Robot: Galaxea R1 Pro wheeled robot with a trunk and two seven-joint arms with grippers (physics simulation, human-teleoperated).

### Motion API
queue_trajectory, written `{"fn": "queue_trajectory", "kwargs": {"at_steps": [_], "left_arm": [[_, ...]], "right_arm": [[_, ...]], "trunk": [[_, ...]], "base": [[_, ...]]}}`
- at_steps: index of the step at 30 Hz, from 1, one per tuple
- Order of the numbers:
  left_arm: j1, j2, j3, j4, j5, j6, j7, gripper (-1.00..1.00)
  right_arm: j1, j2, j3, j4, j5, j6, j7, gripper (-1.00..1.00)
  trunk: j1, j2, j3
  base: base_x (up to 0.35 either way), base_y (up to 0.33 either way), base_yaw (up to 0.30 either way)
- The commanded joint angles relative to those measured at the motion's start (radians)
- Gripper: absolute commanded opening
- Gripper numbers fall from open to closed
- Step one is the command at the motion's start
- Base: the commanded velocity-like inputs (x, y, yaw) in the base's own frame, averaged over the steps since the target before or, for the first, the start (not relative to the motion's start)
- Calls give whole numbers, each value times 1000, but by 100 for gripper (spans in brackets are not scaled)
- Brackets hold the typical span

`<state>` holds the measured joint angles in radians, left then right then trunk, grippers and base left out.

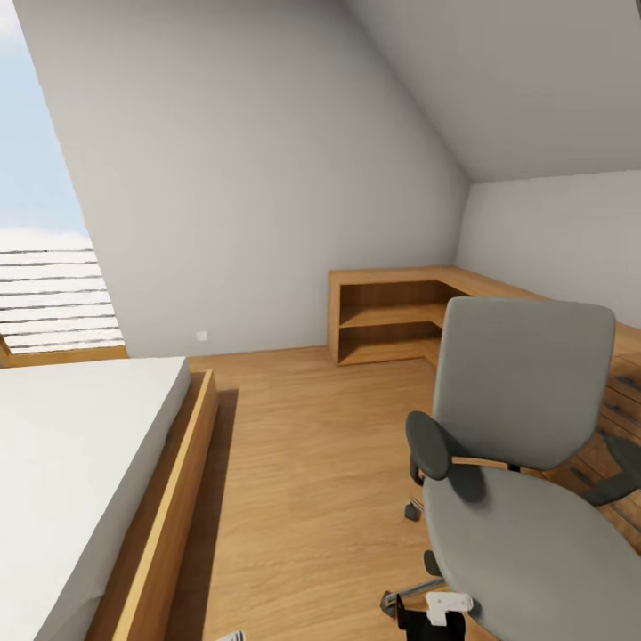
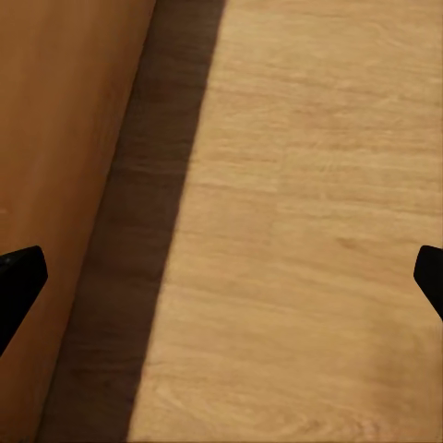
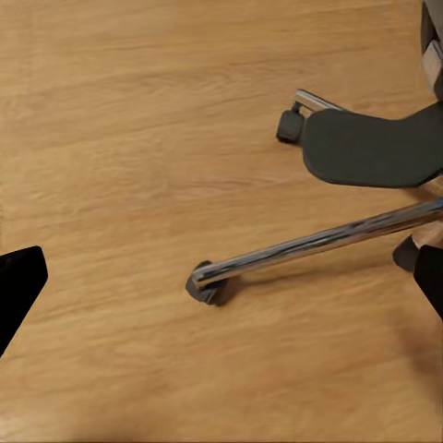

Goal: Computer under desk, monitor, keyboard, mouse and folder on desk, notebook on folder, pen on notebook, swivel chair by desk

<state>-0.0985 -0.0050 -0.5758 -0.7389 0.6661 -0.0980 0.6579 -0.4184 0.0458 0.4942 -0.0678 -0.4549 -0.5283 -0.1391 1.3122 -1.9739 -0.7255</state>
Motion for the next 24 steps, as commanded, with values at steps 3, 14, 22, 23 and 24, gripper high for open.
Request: {"fn": "queue_trajectory", "kwargs": {"at_steps": [3, 14, 22, 23, 24], "left_arm": [[-1, 1, -6, 2, 10, -9, 5, 100], [-1, 0, -7, 4, 12, -9, 5, 100], [-1, 1, -6, 5, 12, -9, 6, 100], [-1, 1, -6, 5, 13, -9, 6, 100], [-1, 1, -5, 6, 15, -9, 6, 100]], "right_arm": [[-1, 0, 7, 1, -1, -2, -7, 100], [0, 0, 7, 2, 1, -2, -7, 100], [-1, 0, 7, 2, 1, -2, -7, 100], [-1, 0, 7, 2, 1, -2, -7, 100], [0, 0, 7, 2, 1, -2, -7, 100]], "trunk": [[0, 0, -1], [0, 0, -1], [0, 0, -1], [0, 0, -1], [0, 0, -1]], "base": [[34, 1, 0], [158, 0, 0], [232, 0, 0], [77, 0, 0], [32, 0, 0]]}}
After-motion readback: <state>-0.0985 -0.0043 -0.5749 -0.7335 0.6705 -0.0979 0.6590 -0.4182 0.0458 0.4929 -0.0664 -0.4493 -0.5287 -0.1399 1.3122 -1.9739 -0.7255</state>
